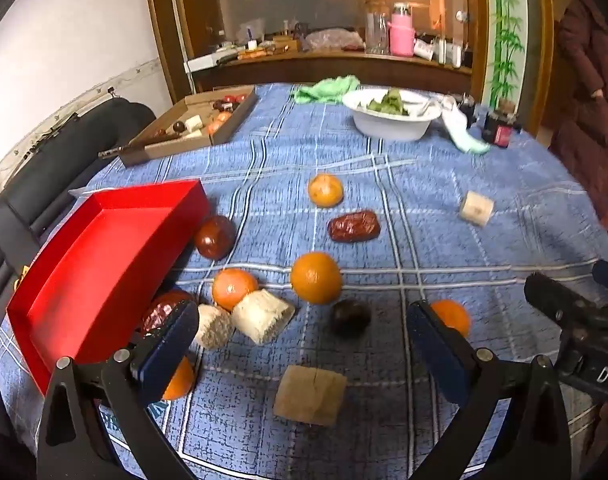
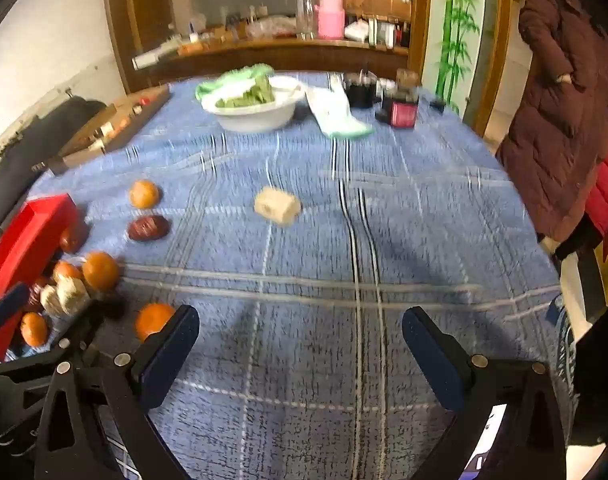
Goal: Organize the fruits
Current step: 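Move both tools toward the fruits and cakes on the table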
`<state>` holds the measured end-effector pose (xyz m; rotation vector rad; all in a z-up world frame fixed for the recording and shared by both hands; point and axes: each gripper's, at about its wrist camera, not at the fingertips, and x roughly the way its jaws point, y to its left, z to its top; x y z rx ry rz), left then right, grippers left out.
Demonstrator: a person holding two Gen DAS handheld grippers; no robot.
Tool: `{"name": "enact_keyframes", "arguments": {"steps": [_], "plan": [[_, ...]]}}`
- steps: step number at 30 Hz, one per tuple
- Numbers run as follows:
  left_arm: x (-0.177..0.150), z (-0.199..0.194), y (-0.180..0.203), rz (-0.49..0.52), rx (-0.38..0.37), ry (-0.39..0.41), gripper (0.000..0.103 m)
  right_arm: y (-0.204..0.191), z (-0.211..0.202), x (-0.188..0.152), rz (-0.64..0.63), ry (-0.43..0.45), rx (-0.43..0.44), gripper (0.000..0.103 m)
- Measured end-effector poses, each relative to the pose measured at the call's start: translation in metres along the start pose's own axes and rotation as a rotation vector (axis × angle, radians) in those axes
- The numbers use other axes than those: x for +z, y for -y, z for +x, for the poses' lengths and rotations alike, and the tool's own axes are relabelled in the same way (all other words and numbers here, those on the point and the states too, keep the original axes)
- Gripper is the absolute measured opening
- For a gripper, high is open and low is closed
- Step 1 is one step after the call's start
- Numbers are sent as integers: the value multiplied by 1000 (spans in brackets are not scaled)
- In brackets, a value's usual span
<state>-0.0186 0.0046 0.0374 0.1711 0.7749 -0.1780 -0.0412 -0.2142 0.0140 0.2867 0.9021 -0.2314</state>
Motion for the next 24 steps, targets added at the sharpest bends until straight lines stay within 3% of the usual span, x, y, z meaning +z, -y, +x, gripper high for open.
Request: {"name": "enact_keyframes", "arguments": {"steps": [6, 11, 24], "plan": [[6, -4, -15, -33, -34, 32, 103, -16, -18, 11, -13, 65, 33, 103], [6, -2, -49, -124, -108, 58, 103, -20, -27, 7, 2, 89, 59, 103], [9, -7, -65, -131, -124, 71, 103, -27, -42, 8, 1, 111, 74, 103]]}}
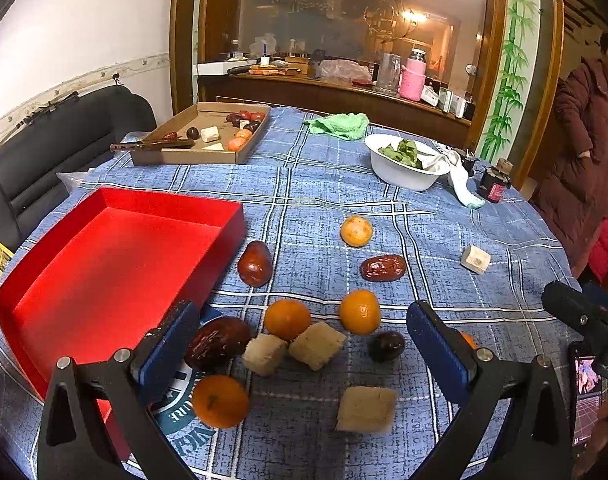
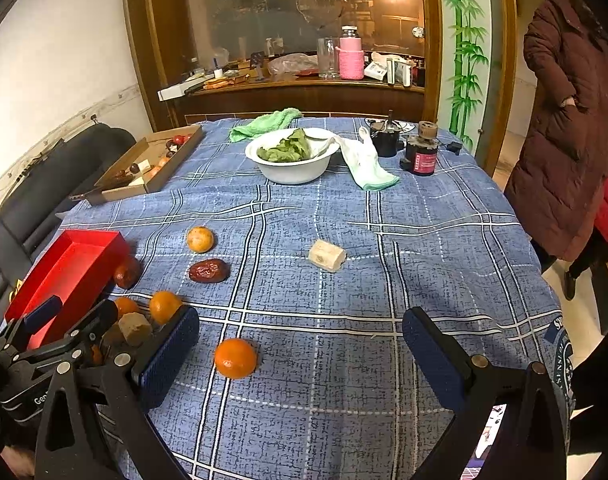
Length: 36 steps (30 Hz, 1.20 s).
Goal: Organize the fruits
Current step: 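Move both tools toward the fruits and cakes on the table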
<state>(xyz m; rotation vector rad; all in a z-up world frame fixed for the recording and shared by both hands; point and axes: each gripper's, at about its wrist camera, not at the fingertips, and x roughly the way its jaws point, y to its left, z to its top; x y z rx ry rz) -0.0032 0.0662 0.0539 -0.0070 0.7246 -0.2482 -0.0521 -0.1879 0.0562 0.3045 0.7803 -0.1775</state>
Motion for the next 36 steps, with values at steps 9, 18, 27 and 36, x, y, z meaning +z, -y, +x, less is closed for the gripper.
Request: {"name": "enact_keyframes", "arguments": {"steps": [9, 18, 27, 36], "plan": [[-2, 0, -1, -17, -5, -2, 103, 8, 1, -1, 8, -6, -4, 103], [-5, 2, -2, -22, -7, -9, 103, 8, 3, -1, 4, -12, -2, 103], [-4, 1, -2, -26, -7, -8, 103, 5, -2, 7, 3, 12, 2, 103], [-6, -1, -7, -42, -6, -10, 103, 1, -5, 6, 4, 12, 10, 103]]}}
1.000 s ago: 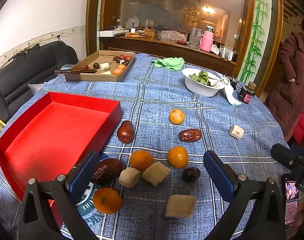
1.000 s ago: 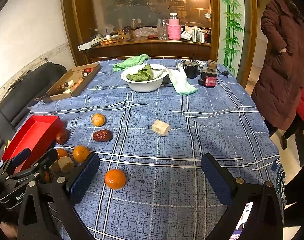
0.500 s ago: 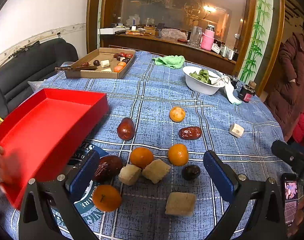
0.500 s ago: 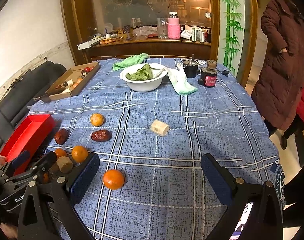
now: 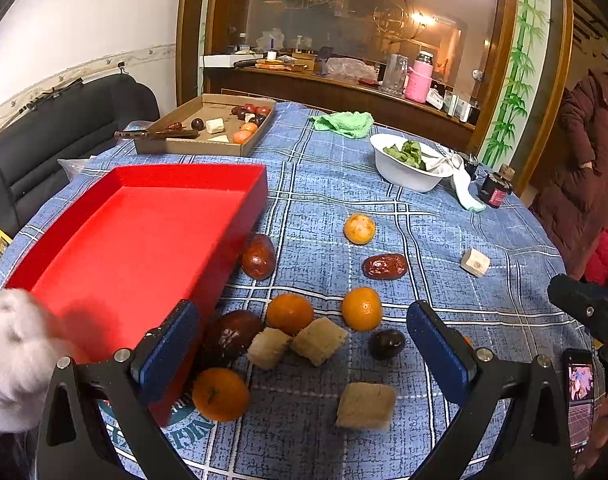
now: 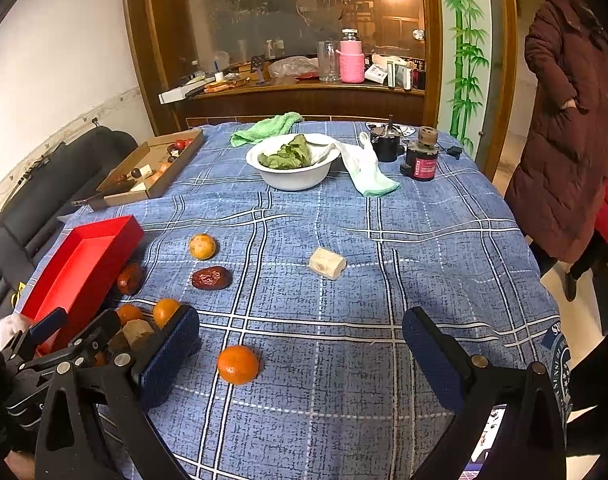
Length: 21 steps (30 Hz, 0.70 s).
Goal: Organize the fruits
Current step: 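Move both tools toward the fruits and cakes on the table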
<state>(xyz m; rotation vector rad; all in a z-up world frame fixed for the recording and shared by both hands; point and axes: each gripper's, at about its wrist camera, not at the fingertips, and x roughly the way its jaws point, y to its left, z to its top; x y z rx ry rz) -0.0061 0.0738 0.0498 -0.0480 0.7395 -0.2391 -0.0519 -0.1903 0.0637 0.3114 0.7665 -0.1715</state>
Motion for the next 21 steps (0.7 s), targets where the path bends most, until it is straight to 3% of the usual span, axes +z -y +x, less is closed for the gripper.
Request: {"name": "enact_keyframes", "arguments": {"steps": [2, 4, 18, 21], "plan": [[0, -2, 1, 12, 31, 14, 103, 0, -1, 0, -1, 2, 1, 103], [2, -2, 0, -2, 3, 8, 103, -1, -1, 0, -1, 2, 3, 103], [4, -2, 0, 5, 4, -1, 103, 0, 0, 1, 1, 3, 12, 103], [7, -8, -1, 10, -9, 41, 102, -1, -2, 2, 3, 10, 13, 103]]}}
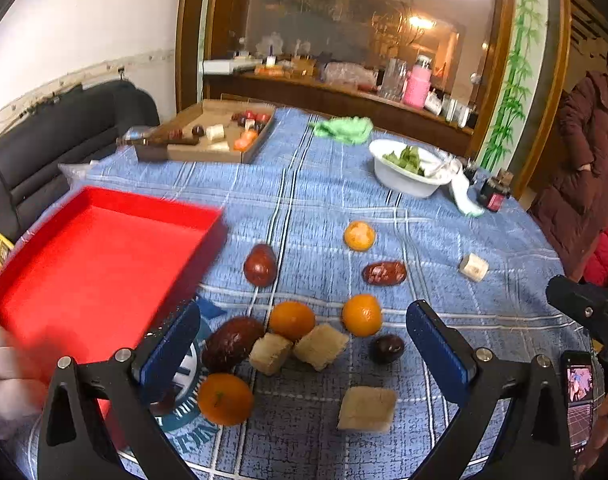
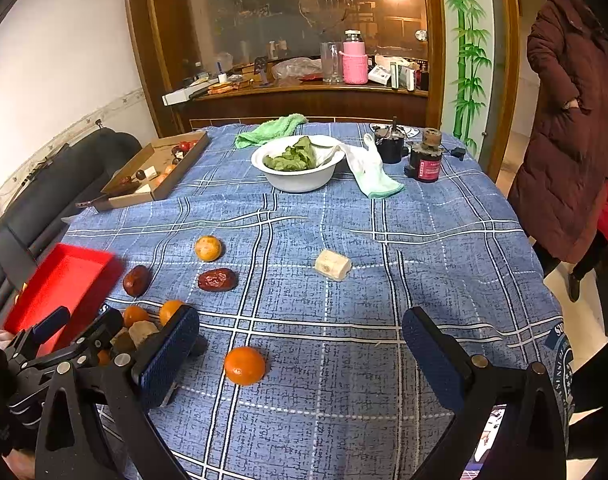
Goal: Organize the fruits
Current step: 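Move both tools toward the fruits and cakes on the table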
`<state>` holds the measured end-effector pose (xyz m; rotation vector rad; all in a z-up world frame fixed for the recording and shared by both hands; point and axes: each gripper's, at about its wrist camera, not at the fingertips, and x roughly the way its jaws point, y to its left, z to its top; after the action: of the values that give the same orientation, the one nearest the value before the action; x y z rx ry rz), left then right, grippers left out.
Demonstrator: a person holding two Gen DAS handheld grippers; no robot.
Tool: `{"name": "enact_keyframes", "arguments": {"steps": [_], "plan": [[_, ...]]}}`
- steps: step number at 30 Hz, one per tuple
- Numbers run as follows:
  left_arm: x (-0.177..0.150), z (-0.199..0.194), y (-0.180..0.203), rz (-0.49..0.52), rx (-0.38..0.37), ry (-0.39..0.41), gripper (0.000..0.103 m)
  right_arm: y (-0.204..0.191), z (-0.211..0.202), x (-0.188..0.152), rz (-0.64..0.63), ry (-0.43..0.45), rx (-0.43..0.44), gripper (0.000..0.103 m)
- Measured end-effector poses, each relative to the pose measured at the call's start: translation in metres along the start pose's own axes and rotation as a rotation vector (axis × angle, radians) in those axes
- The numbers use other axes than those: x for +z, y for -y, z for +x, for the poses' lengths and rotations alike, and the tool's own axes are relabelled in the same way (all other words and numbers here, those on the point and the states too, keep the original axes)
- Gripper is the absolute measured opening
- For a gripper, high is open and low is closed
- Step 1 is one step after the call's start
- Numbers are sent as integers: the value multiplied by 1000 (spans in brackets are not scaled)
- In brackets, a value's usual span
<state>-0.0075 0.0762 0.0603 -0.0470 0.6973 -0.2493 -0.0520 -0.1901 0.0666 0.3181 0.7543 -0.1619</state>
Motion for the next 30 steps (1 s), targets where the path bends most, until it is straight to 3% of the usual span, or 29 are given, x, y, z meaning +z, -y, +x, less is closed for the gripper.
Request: {"name": "enact_keyframes", "arguments": {"steps": [2, 3, 4, 7, 12, 30], "plan": [[5, -13, -2, -4, -39, 80, 102, 2, -10, 4, 8, 50, 10, 103], [6, -23, -4, 3, -60, 177, 102, 1, -14, 5, -1, 83, 7, 103], [6, -23, -5, 3, -47, 205, 102, -2, -13, 6, -24, 105, -7, 103], [4, -4, -8, -45, -51, 134, 102, -5, -1, 7, 19, 35, -10, 103], [1, -1, 5, -5, -58, 110, 102, -12, -9, 10, 5, 70, 5, 103], [-4, -1, 18, 43, -60, 60, 102, -3, -11, 6, 23, 46, 20, 103]]}}
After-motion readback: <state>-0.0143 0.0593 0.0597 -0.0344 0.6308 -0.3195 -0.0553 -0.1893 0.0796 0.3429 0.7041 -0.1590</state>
